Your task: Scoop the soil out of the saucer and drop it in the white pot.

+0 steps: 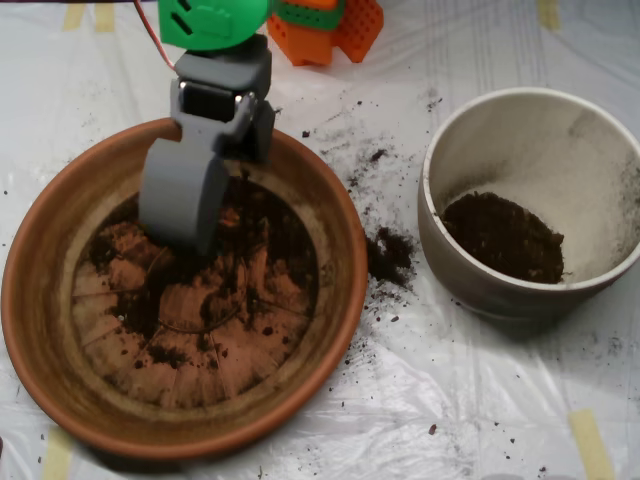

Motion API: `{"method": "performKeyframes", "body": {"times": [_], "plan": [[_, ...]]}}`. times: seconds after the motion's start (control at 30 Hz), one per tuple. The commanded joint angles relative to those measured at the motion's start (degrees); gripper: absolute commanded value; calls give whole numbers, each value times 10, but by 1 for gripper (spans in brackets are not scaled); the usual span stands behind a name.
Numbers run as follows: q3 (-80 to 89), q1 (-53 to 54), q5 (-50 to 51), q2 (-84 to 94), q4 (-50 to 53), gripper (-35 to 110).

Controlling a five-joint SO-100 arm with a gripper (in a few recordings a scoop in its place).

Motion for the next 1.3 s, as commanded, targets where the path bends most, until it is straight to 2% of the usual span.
{"method": "performKeyframes", "body": {"times": [0.0,0.23,0.47,0.83,1.07,1.17,1.27], "plan": [[8,26,-16,-28,-45,53],[-79,47,-1,-189,-65,53],[-152,70,23,-272,-79,53],[-388,103,5,-484,34,55],[-555,99,-18,-613,149,53],[-592,99,-25,-642,182,49],[-611,101,-25,-658,202,37]]}}
